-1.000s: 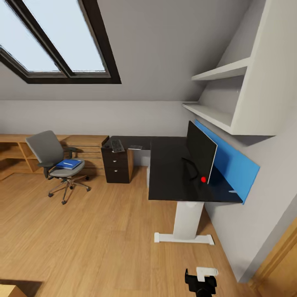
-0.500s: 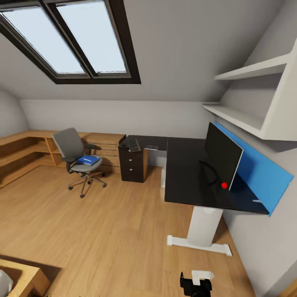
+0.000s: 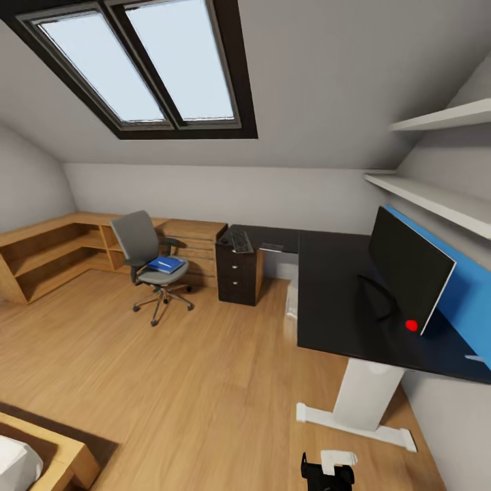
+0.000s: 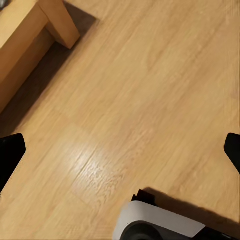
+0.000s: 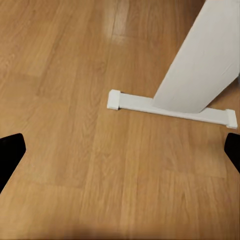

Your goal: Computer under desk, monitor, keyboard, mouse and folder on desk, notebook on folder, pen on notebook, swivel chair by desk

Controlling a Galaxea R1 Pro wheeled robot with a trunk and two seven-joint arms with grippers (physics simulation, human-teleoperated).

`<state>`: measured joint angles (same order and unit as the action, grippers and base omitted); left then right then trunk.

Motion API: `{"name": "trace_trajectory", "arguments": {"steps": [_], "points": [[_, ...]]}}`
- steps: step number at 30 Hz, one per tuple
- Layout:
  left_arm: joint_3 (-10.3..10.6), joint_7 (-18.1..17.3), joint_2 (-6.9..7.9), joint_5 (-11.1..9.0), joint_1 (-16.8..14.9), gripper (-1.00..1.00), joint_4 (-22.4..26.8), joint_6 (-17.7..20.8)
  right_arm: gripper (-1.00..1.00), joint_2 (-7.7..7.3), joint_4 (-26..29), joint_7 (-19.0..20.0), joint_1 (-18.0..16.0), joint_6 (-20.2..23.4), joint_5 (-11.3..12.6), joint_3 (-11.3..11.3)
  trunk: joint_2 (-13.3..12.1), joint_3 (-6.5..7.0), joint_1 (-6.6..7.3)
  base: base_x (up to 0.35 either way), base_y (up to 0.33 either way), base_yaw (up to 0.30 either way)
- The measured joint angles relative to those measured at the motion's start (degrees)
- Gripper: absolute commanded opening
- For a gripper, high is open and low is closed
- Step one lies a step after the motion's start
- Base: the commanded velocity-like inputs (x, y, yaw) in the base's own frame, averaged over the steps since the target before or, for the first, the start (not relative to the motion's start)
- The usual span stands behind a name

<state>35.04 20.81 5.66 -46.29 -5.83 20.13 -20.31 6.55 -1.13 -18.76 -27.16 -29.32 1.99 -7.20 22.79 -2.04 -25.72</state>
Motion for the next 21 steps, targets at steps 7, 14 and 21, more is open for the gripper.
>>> {"name": "trace_trajectory", "arguments": {"steps": [7, 14, 21], "points": [[-0.02, 0.00, 0.00, 0.00, -0.03, 1.00, 0.00, -0.01, 1.00, -2.07, -0.04, 0.01, 1.77, 0.10, 0.03, 0.07, 0.00, 0.00, 0.00, 0.288, 0.151, 0.004], [-0.02, 0.00, 0.04, 0.00, -0.03, 1.00, 0.00, 0.02, 1.00, -2.86, -0.06, 0.01, 3.90, 0.13, 0.03, 0.01, 0.00, 0.00, 0.00, 0.289, 0.170, 0.001], [-0.02, 0.00, 0.01, 0.00, -0.01, 1.00, 0.00, 0.07, 1.00, -2.96, -0.05, 0.01, 4.40, 0.10, 0.01, -0.05, 0.00, 0.00, 0.00, 0.289, 0.184, 0.000]]}}
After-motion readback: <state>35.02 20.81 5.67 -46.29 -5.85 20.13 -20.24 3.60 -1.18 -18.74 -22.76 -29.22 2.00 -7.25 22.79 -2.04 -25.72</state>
